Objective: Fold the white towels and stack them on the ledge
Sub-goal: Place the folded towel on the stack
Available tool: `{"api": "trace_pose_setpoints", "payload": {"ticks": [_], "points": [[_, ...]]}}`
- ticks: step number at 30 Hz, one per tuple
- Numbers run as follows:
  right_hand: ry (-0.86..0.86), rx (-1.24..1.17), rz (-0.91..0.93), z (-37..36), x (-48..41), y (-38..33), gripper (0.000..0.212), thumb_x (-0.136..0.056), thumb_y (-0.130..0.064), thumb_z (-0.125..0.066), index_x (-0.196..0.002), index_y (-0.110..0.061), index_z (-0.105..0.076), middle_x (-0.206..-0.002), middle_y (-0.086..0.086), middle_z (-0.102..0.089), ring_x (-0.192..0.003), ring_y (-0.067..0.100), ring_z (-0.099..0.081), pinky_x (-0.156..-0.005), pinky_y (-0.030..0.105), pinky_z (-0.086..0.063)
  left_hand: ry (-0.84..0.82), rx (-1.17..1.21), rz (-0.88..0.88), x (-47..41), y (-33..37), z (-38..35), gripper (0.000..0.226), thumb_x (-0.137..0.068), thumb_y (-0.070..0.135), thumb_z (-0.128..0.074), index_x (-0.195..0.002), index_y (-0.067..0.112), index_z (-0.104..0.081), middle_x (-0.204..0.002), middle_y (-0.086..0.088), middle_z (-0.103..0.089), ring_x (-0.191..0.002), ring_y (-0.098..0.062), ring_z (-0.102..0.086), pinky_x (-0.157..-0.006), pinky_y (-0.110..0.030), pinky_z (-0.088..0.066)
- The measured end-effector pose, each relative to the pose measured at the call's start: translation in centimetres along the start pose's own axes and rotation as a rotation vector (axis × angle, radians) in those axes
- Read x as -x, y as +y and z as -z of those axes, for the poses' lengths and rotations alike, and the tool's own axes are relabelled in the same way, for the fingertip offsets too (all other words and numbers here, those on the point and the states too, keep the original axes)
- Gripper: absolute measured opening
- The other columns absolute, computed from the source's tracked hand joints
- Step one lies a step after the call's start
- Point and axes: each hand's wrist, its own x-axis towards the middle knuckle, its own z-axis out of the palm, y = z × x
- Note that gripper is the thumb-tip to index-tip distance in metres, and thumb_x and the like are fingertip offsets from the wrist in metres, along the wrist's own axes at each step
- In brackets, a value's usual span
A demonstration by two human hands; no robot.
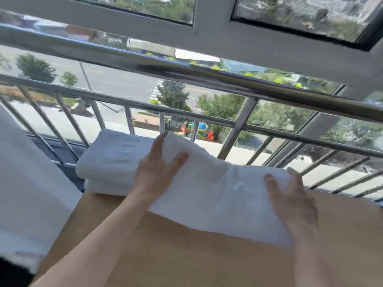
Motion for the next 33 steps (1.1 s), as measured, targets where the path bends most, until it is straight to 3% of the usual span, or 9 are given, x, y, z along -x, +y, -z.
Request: {"api": "trace_pose_setpoints", "payload": {"ticks": [5,8,11,16,19,24,26,28,33], "points": [[0.057,0.026,-0.010,3.8,0.8,-5.6,0.064,-0.083,-0.079,-0.048,-0.137,-0.049,-0.032,-0.137,0.010,-0.056,-0.125,0.039,-0.050,-0.101,0.045,-0.040,-0.028,0.089,-0.029,-2.9,0.9,4.1,0.071,-0.074,0.081,-0.055,-0.136,0.068,-0.021,-0.112,0.022,-0.056,-0.097,-0.014,-0.053,-0.079,-0.034,-0.038],[0.126,0.073,-0.023,6.1,1.3,-7.9,0.068,-0.077,-0.085,-0.049,-0.134,-0.051,-0.032,-0.138,0.009,-0.056,-0.124,0.040,-0.051,-0.099,0.046,-0.041,-0.073,0.216,-0.048,-4.3,1.4,5.1,0.069,-0.074,0.081,-0.058,-0.135,0.068,-0.027,-0.119,0.031,-0.054,-0.099,0.001,-0.056,-0.076,-0.025,-0.041],[0.170,0.070,0.011,7.1,1.4,-10.7,0.079,-0.068,-0.090,-0.043,-0.135,-0.049,-0.030,-0.137,0.011,-0.056,-0.123,0.042,-0.051,-0.100,0.050,-0.042,-0.067,0.277,-0.077,-5.7,1.9,6.5,0.068,-0.071,0.083,-0.057,-0.132,0.069,-0.031,-0.110,0.038,-0.055,-0.095,0.018,-0.051,-0.071,-0.015,-0.041],[0.119,0.000,0.108,3.3,0.5,-15.7,0.070,-0.079,-0.080,-0.051,-0.138,-0.045,-0.035,-0.137,0.008,-0.056,-0.124,0.036,-0.051,-0.099,0.044,-0.040,0.014,0.281,-0.051,-10.0,0.1,11.2,0.072,-0.066,0.084,-0.061,-0.132,0.060,-0.044,-0.119,0.019,-0.065,-0.106,-0.009,-0.063,-0.084,-0.032,-0.054],[0.054,-0.050,0.156,-1.1,-0.4,-18.0,0.068,-0.083,-0.075,-0.053,-0.140,-0.040,-0.039,-0.138,0.007,-0.057,-0.125,0.034,-0.052,-0.101,0.043,-0.040,0.054,0.226,-0.019,-12.6,-2.4,14.1,0.072,-0.065,0.084,-0.062,-0.130,0.061,-0.045,-0.122,0.016,-0.065,-0.108,-0.015,-0.065,-0.094,-0.043,-0.054],[-0.067,-0.073,0.139,-10.3,-1.4,-19.2,0.070,-0.087,-0.072,-0.050,-0.144,-0.035,-0.036,-0.139,0.010,-0.057,-0.126,0.037,-0.052,-0.101,0.043,-0.040,0.123,0.000,0.082,-15.7,-7.8,16.1,0.069,-0.072,0.081,-0.056,-0.132,0.047,-0.048,-0.119,0.007,-0.066,-0.110,-0.027,-0.061,-0.089,-0.039,-0.047],[-0.140,-0.103,0.071,-13.2,-1.6,-17.9,0.075,-0.086,-0.074,-0.049,-0.148,-0.034,-0.034,-0.143,0.008,-0.054,-0.129,0.035,-0.050,-0.103,0.042,-0.039,0.045,-0.048,0.162,-15.6,-10.4,15.1,0.069,-0.079,0.076,-0.058,-0.136,0.040,-0.048,-0.128,-0.001,-0.062,-0.116,-0.030,-0.058,-0.090,-0.040,-0.043],[-0.178,-0.133,0.033,-14.6,-1.9,-16.6,0.083,-0.081,-0.082,-0.047,-0.148,-0.035,-0.034,-0.146,0.005,-0.052,-0.132,0.031,-0.048,-0.106,0.042,-0.037,-0.045,-0.034,0.231,-15.4,-12.0,14.0,0.074,-0.079,0.077,-0.060,-0.139,0.034,-0.048,-0.132,-0.003,-0.060,-0.117,-0.030,-0.056,-0.094,-0.042,-0.044],[-0.185,-0.141,0.014,-15.4,-3.0,-15.9,0.091,-0.070,-0.092,-0.038,-0.145,-0.042,-0.032,-0.145,0.001,-0.052,-0.131,0.028,-0.049,-0.104,0.041,-0.038,-0.042,-0.044,0.254,-16.8,-12.6,13.6,0.077,-0.073,0.079,-0.063,-0.132,0.030,-0.053,-0.122,-0.001,-0.064,-0.109,-0.029,-0.060,-0.096,-0.045,-0.049]]}}
